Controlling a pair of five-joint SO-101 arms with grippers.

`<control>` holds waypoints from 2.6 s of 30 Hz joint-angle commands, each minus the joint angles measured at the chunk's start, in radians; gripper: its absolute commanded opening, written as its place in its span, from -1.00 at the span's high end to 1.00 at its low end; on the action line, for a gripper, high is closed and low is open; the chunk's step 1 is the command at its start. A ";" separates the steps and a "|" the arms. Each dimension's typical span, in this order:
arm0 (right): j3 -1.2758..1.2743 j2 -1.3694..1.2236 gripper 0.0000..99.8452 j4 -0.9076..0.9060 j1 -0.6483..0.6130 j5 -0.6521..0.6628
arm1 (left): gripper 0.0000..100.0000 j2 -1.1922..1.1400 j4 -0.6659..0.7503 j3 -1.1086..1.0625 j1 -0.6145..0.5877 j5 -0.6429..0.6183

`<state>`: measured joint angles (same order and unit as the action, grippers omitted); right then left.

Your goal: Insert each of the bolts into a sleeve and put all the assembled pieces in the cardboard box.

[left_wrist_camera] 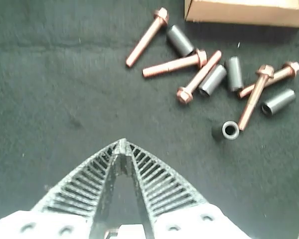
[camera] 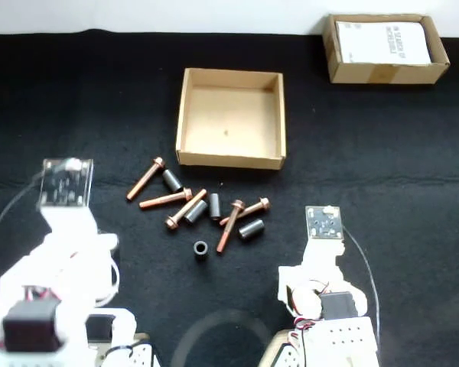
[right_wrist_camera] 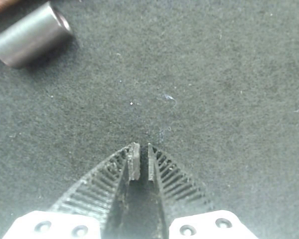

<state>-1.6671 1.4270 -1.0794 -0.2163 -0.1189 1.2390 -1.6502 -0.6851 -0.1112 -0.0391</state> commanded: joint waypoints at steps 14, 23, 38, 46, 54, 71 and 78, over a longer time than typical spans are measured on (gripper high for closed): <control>-0.058 -0.001 0.97 -0.013 -0.076 -0.002 | 0.98 -0.211 -0.011 0.091 0.008 -0.003; 0.110 -0.001 0.96 0.208 -0.099 0.000 | 0.98 -0.217 -0.002 0.090 0.015 0.002; 0.822 -0.226 0.87 -0.124 -0.168 0.275 | 0.98 -0.213 0.023 0.038 0.041 0.003; 1.376 -0.796 0.86 -0.561 -0.341 0.014 | 0.93 -0.220 -0.006 0.033 0.058 0.003; 1.461 -1.132 0.86 -0.679 -0.369 0.058 | 0.62 -0.220 -0.009 -0.025 0.051 -0.002; 1.325 -1.283 0.86 -0.338 -0.268 -0.132 | 0.61 -0.220 0.133 -0.188 -0.031 0.002; 1.173 -1.349 0.84 -0.147 -0.268 -0.127 | 0.61 -0.220 0.133 -0.189 -0.031 0.002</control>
<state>-0.4749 0.0829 -1.2804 -0.4956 -0.2432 1.0211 -1.5305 -0.8769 -0.1281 -0.0376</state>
